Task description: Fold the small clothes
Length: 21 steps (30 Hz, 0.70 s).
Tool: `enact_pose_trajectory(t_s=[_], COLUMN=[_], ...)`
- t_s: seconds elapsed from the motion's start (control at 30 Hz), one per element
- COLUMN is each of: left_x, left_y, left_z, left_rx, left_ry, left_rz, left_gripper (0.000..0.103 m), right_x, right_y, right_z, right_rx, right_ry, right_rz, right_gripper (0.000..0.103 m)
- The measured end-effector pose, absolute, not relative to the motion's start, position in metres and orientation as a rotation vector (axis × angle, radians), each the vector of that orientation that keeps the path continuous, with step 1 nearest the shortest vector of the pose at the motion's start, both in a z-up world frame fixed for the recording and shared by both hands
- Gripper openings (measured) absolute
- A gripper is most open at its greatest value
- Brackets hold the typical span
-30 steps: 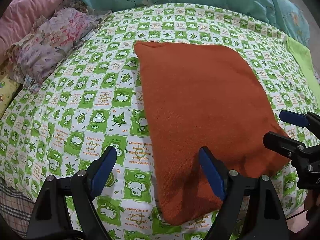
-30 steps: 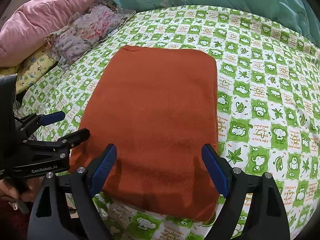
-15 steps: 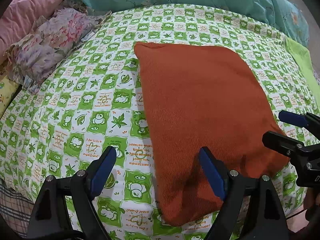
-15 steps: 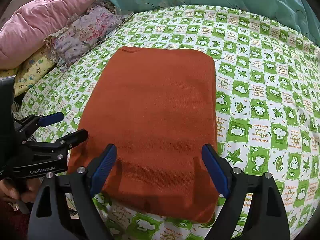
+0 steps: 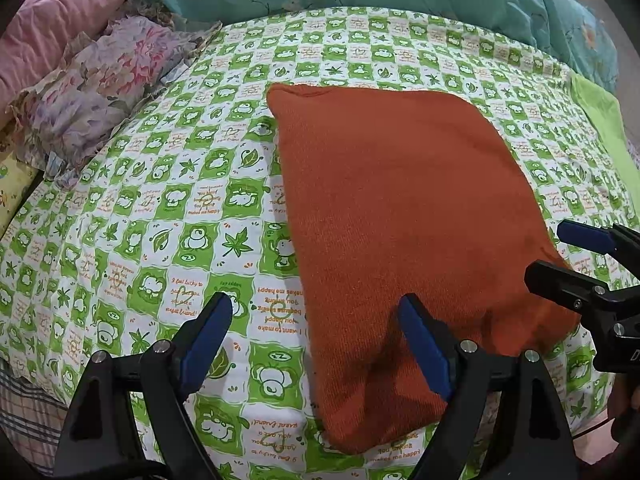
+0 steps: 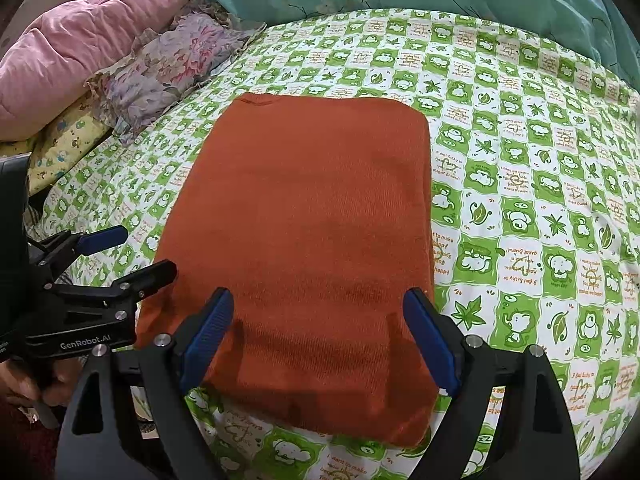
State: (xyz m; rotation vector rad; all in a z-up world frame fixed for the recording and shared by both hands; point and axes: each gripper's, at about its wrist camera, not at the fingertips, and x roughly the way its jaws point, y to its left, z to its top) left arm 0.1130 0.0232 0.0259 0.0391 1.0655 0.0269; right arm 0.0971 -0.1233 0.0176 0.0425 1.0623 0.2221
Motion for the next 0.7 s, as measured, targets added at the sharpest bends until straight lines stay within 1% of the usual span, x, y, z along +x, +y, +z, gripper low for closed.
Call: enact_pose_trajectory(t_s=[0.7], left_x=[0.1160], left_y=[0.0227], left_z=[0.0242], left_rx=[0.046], left_ry=[1.065], left_rz=[0.015], left_gripper=[0.086], right_x=[0.0974], right_y=[-0.1240], right_z=[0.0200], right_rx=[0.059], right_ry=[1.055], right_rz=[0.210], right_gripper=[0.087])
